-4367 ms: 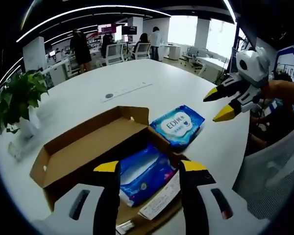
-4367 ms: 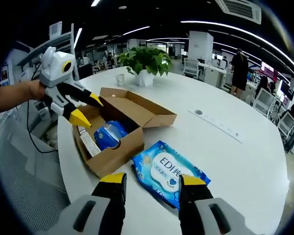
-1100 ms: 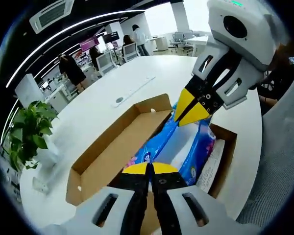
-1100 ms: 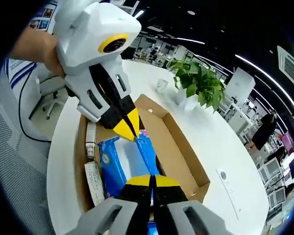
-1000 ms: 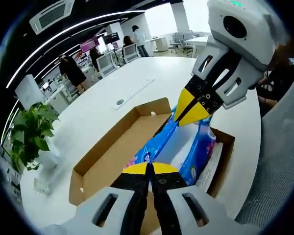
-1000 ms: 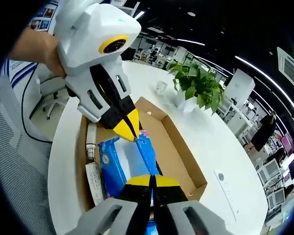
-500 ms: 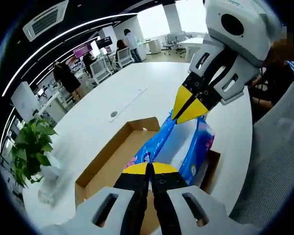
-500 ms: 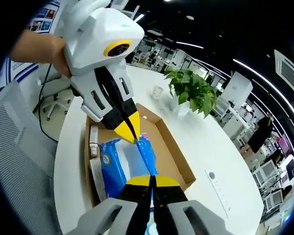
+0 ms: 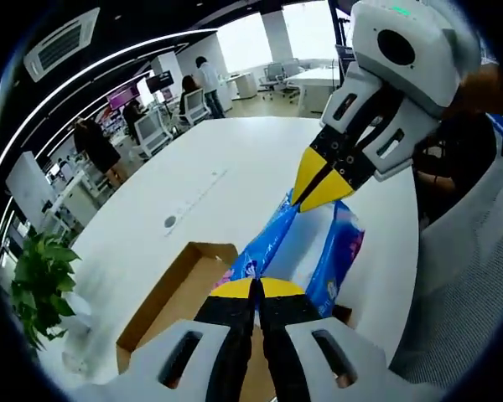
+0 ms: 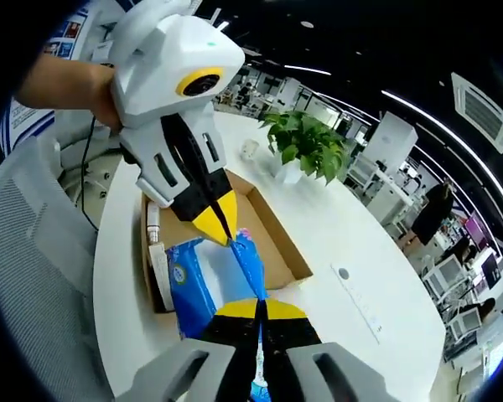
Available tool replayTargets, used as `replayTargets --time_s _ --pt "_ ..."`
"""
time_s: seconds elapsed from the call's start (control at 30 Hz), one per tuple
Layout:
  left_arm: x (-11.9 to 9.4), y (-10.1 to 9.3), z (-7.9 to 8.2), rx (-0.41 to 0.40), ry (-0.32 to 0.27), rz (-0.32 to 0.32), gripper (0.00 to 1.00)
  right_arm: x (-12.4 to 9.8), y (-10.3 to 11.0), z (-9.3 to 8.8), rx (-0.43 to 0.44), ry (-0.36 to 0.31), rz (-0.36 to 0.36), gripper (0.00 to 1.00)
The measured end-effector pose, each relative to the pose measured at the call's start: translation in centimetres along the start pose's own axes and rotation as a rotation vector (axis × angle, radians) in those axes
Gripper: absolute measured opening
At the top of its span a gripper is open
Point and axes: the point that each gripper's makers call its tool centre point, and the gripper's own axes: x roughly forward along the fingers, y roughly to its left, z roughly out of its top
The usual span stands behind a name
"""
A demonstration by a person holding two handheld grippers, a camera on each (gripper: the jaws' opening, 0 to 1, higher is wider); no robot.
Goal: Operate the shoe box by opening the lid, removing the specified soft item, and placing it in the target area until the item is outside and the box remains undamaged.
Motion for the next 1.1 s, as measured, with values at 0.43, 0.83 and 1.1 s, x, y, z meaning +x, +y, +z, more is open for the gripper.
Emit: replayTargets --time_s 0.43,0.83,1.1 --pt "2.9 -3.2 3.8 0.03 -0.036 -0.049 0.0 -3.5 -2.7 -3.8 0.043 0.024 -0.062 0.0" --pt "5.2 -5.3 6.9 0.06 -0.068 -0.074 0.0 -6.0 -4.8 -6.8 0.052 0.044 -0.1 0.0" --pt "6.9 -6.9 8.0 0.077 -0.077 -0.096 0.0 -6.9 -5.9 -9.0 0.057 0.059 -0.107 0.0"
